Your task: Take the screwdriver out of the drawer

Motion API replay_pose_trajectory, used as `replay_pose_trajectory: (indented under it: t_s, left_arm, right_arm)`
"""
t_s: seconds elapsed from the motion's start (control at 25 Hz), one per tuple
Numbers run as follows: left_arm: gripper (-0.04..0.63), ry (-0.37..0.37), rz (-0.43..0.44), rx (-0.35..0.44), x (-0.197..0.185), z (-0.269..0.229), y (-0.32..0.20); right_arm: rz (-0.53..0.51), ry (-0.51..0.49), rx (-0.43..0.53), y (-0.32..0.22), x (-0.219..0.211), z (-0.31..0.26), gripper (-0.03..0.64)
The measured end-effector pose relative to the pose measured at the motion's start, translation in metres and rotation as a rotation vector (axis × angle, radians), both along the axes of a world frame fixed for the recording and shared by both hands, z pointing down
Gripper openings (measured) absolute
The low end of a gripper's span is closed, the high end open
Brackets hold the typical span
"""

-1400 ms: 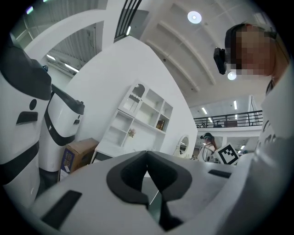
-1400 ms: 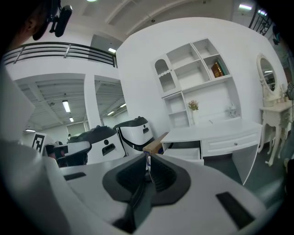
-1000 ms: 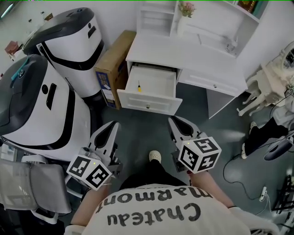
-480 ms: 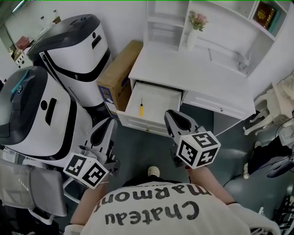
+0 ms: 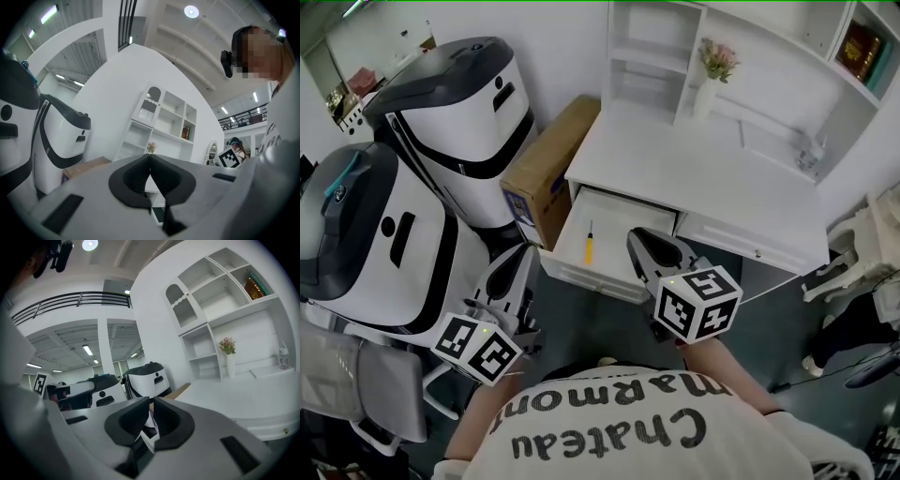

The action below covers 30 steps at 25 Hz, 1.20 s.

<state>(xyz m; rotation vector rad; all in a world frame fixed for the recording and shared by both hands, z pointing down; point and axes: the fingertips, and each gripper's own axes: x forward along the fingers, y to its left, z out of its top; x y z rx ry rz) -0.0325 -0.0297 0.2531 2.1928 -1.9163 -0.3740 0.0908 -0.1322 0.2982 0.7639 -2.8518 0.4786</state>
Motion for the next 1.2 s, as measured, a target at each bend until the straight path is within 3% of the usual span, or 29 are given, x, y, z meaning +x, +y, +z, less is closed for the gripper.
replay_pose_trajectory:
  t_s: [0.32, 0.72, 1.0, 1.2]
  left_arm:
    - [0.023, 0.01, -0.037, -0.005, -0.014, 0.019, -0.016]
    - [0.023, 0.067, -0.083, -0.094, -0.054, 0.055, -0.033]
    - [0.023, 0.09, -0.034, -0.132, -0.098, 0.073, -0.082]
    - [0.023, 0.094, 0.053, -0.169, -0.136, 0.079, -0.136]
  right_arm:
    - [-0.069, 0.032, -0.016, -0.012, -0.021, 0.024, 0.046]
    - [-0.053, 0.03, -0.164, -0.048, -0.055, 0.064, 0.046]
    - [-0.025, 0.078, -0.194, -0.086, -0.096, 0.083, 0.046]
    - [0.047, 0.099, -0.228, -0.122, -0.124, 0.094, 0.046]
